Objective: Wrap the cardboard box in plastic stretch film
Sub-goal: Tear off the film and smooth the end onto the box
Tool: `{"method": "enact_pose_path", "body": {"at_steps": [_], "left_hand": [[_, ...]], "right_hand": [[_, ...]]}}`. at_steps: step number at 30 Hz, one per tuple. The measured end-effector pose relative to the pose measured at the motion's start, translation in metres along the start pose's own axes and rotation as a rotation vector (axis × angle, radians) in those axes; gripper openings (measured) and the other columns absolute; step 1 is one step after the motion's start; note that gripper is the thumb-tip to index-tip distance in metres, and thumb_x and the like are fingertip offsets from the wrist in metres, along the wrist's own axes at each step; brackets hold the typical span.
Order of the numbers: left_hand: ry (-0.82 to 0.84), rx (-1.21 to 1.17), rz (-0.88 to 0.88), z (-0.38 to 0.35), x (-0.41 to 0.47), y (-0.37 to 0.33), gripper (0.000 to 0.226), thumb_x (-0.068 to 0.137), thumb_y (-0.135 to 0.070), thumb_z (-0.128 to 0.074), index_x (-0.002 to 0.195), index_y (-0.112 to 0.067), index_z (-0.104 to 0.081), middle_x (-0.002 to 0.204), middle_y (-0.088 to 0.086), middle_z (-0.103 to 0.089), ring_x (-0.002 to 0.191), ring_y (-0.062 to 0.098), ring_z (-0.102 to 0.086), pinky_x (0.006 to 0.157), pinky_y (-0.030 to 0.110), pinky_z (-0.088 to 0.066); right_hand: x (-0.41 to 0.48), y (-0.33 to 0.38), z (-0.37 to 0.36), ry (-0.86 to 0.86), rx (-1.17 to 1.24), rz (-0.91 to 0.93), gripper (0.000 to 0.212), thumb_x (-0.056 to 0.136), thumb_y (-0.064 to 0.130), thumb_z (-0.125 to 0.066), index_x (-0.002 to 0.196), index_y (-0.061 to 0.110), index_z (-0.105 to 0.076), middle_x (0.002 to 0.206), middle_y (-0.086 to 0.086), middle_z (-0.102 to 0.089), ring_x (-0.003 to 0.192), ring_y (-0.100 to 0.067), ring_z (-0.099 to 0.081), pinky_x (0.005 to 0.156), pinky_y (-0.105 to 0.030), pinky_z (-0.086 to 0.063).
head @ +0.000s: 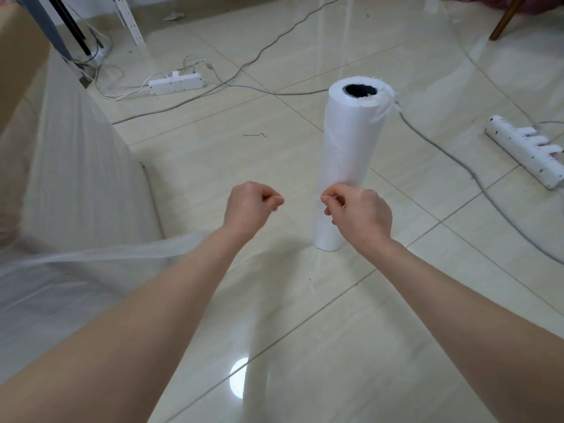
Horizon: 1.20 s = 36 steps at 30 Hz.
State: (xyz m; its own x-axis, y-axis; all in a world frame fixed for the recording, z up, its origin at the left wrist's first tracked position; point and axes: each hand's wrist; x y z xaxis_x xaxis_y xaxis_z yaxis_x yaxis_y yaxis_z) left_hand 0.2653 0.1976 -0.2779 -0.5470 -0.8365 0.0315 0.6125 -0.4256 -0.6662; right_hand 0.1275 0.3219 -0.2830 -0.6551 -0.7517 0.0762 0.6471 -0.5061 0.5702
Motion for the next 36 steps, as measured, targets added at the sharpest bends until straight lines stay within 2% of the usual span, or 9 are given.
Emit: {"method": "enact_pose_path", "body": {"at_steps": [5, 8, 11, 16, 19, 21, 27, 32, 36], "left_hand": [[0.124, -0.007, -0.011, 0.007, -0.005, 0.009, 0.013, 0.088, -0.017, -0.062, 0.081, -0.016, -0.074, 0.068, -0.005, -0.065, 0.061, 0.002, -0.057, 0.063, 0.016, -0.046], [0.157, 0.014, -0.071, 0.009, -0.004, 0.005, 0.015, 0.088, -0.017, -0.060, 0.079, -0.019, -0.072, 0.064, -0.012, -0.062, 0.059, -0.003, -0.056, 0.056, 0.008, -0.043], [0.181, 0.038, -0.105, 0.009, -0.006, 0.003, 0.016, 0.089, -0.016, -0.059, 0.080, -0.019, -0.071, 0.064, -0.012, -0.062, 0.058, -0.002, -0.056, 0.054, 0.007, -0.041], [0.127, 0.285, -0.116, 0.003, -0.006, 0.000, 0.014, 0.085, -0.022, -0.058, 0.096, -0.019, -0.067, 0.089, -0.004, -0.063, 0.093, 0.020, -0.060, 0.076, 0.030, -0.046], [0.130, 0.583, -0.248, -0.010, -0.001, -0.015, 0.062, 0.075, -0.040, -0.065, 0.132, -0.022, -0.046, 0.129, -0.001, -0.048, 0.123, 0.021, -0.042, 0.097, 0.037, -0.034], [0.178, 0.678, -0.295, -0.025, 0.002, -0.028, 0.079, 0.073, -0.050, -0.066, 0.138, -0.018, -0.035, 0.134, 0.001, -0.046, 0.127, 0.023, -0.039, 0.101, 0.041, -0.029], [0.234, 0.662, -0.139, -0.047, 0.005, -0.027, 0.024, 0.093, -0.032, -0.054, 0.108, -0.014, -0.061, 0.106, 0.008, -0.064, 0.101, 0.029, -0.060, 0.072, 0.031, -0.034], [0.287, 0.515, -0.104, -0.040, -0.004, -0.022, 0.030, 0.090, -0.020, -0.050, 0.060, -0.022, -0.051, 0.065, 0.000, -0.049, 0.070, 0.029, -0.051, 0.050, 0.027, -0.029], [0.323, 0.516, -0.192, -0.030, -0.010, -0.013, 0.018, 0.090, -0.022, -0.051, 0.084, -0.021, -0.068, 0.088, 0.003, -0.067, 0.083, 0.024, -0.058, 0.063, 0.029, -0.041]], "right_hand": [[-0.001, -0.002, -0.002, -0.016, -0.062, 0.084, 0.020, 0.093, 0.033, -0.048, 0.107, 0.037, -0.061, 0.085, 0.001, -0.071, 0.077, -0.027, -0.064, 0.070, -0.037, -0.051], [0.000, 0.006, -0.006, -0.025, -0.232, 0.288, 0.047, 0.092, 0.037, -0.050, 0.136, 0.047, -0.038, 0.080, 0.000, -0.068, 0.072, -0.028, -0.061, 0.062, -0.032, -0.047], [0.013, 0.011, -0.011, 0.158, -0.344, 0.268, 0.054, 0.093, 0.038, -0.050, 0.139, 0.051, -0.024, 0.087, 0.000, -0.065, 0.086, -0.023, -0.059, 0.062, -0.029, -0.041], [0.019, 0.000, -0.018, 0.188, -0.389, 0.192, 0.038, 0.095, 0.033, -0.046, 0.132, 0.043, -0.042, 0.118, -0.001, -0.062, 0.110, -0.023, -0.055, 0.071, -0.031, -0.038], [0.015, 0.000, -0.028, 0.211, -0.400, 0.170, 0.036, 0.095, 0.034, -0.045, 0.130, 0.041, -0.044, 0.114, 0.000, -0.065, 0.107, -0.025, -0.058, 0.071, -0.030, -0.037], [0.010, -0.003, -0.033, 0.230, -0.376, 0.153, 0.038, 0.093, 0.028, -0.045, 0.130, 0.038, -0.045, 0.112, 0.001, -0.066, 0.102, -0.026, -0.060, 0.068, -0.029, -0.035], [0.011, -0.015, -0.029, 0.218, -0.385, 0.158, 0.040, 0.095, 0.029, -0.045, 0.133, 0.039, -0.040, 0.119, 0.004, -0.063, 0.103, -0.026, -0.060, 0.069, -0.029, -0.036], [0.007, -0.023, -0.025, 0.204, -0.374, 0.166, 0.040, 0.094, 0.029, -0.045, 0.130, 0.045, -0.038, 0.113, 0.002, -0.064, 0.096, -0.027, -0.061, 0.066, -0.029, -0.036], [0.008, -0.013, -0.028, 0.201, -0.349, 0.228, 0.040, 0.095, 0.037, -0.046, 0.131, 0.050, -0.035, 0.106, 0.003, -0.065, 0.097, -0.022, -0.060, 0.066, -0.028, -0.035]]}}
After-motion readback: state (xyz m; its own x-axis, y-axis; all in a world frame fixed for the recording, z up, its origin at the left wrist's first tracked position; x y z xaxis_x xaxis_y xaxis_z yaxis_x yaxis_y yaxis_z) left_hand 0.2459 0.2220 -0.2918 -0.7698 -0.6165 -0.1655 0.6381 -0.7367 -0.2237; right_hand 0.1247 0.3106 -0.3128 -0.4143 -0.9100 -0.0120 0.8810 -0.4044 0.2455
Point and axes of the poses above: each hand's wrist, its own x-axis towards the middle knuckle, its own z-axis out of the back of the hand, y = z × x
